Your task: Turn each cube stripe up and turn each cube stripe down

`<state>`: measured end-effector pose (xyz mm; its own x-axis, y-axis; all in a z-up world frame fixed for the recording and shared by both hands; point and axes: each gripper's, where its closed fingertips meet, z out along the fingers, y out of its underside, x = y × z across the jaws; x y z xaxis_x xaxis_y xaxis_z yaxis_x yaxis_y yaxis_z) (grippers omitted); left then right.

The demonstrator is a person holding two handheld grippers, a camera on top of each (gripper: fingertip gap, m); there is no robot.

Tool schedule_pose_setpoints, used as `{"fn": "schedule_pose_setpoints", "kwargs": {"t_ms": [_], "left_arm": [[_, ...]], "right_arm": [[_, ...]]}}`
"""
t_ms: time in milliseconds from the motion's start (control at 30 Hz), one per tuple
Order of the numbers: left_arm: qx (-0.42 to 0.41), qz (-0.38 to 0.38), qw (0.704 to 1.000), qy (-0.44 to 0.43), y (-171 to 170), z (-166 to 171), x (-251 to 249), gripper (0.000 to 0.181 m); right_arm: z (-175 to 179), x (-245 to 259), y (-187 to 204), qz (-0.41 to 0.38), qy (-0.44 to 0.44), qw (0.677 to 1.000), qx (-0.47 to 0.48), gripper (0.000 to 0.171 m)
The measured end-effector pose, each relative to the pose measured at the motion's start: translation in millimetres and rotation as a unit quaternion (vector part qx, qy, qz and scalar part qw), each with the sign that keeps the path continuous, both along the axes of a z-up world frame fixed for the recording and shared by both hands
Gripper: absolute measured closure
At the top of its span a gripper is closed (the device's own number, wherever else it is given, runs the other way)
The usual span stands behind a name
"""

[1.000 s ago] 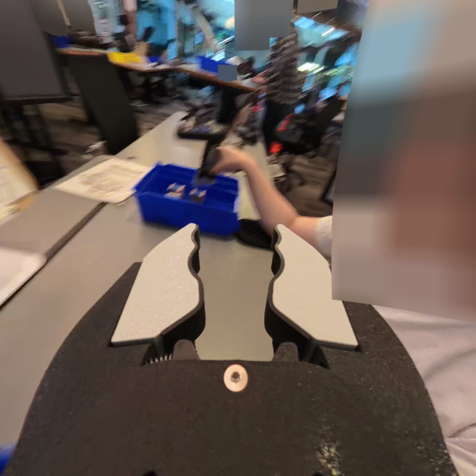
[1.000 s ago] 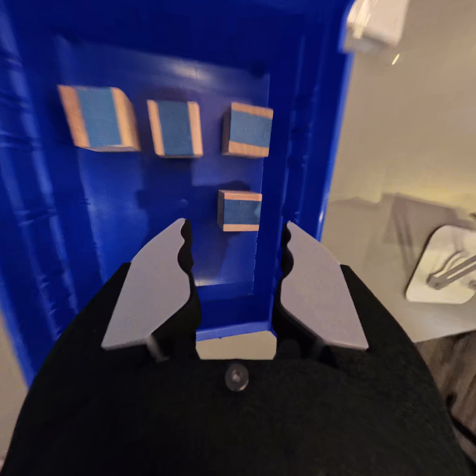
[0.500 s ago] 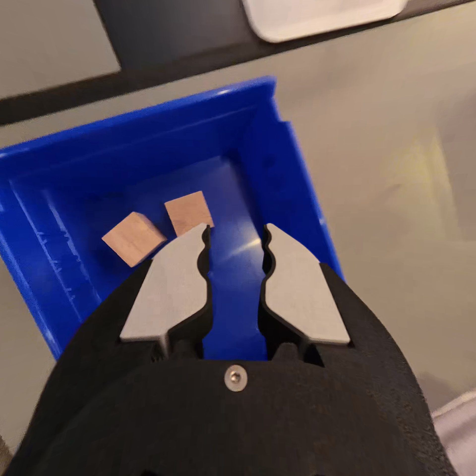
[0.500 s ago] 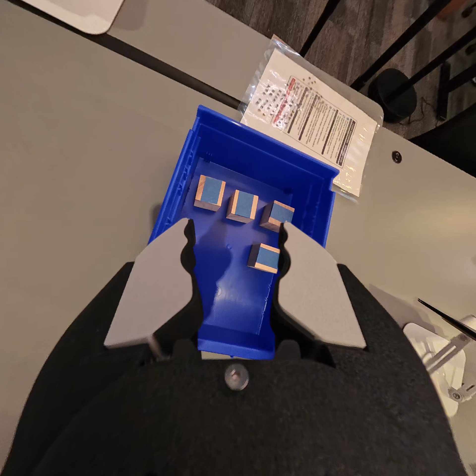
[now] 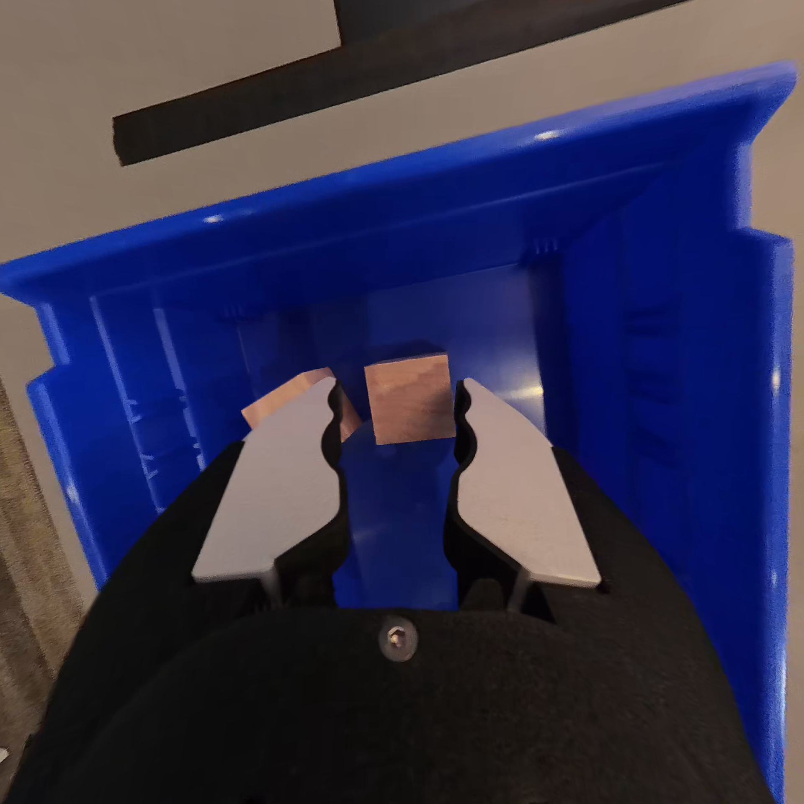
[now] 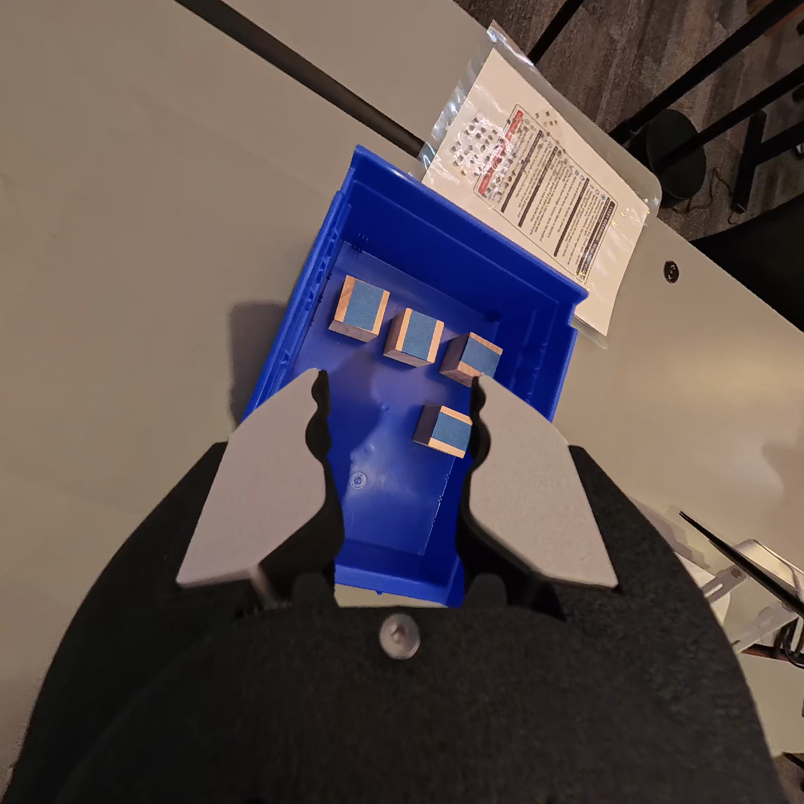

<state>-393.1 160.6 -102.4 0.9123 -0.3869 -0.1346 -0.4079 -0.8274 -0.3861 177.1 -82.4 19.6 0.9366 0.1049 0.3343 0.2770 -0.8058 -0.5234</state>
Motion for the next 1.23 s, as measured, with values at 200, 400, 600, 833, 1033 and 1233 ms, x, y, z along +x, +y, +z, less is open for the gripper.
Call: {"fn": "schedule_pose_setpoints", "kwargs": {"t_ms": [200,400,600,833,1033,1233], "left_arm": [[-0.041,0.008,0.999,0.003,-5.7,-16.3,-0.7,0.128],[-0.059,0.004,0.998,0.018,-6.0,-26.5,-1.0,0.137],[-0.069,-0.013,0.997,-0.012,-13.0,-9.8,-2.8,0.137],[-0.015,-0.171,0.921,-0.349,-57.0,104.6,62.4,0.138],[-0.024,-0.378,0.77,-0.513,-142.0,188.2,137.4,0.138],[-0.146,-0.454,0.651,-0.59,-201.9,197.6,202.2,0.138]], "right_arm": [[-6.2,-7.1,1.8,0.011,-0.004,1.0,-0.016,0.11],[-17.1,-13.8,1.4,0.026,-0.012,0.998,-0.048,0.111],[-13.0,-20.0,5.8,0.035,-0.018,0.999,-0.036,0.112],[14.4,-60.9,30.9,0.119,-0.041,0.991,0.054,0.115],[62.8,-218.0,46.6,0.389,-0.02,0.879,0.274,0.104],[58.9,-320.1,23.5,0.476,0.047,0.8,0.362,0.091]]}}
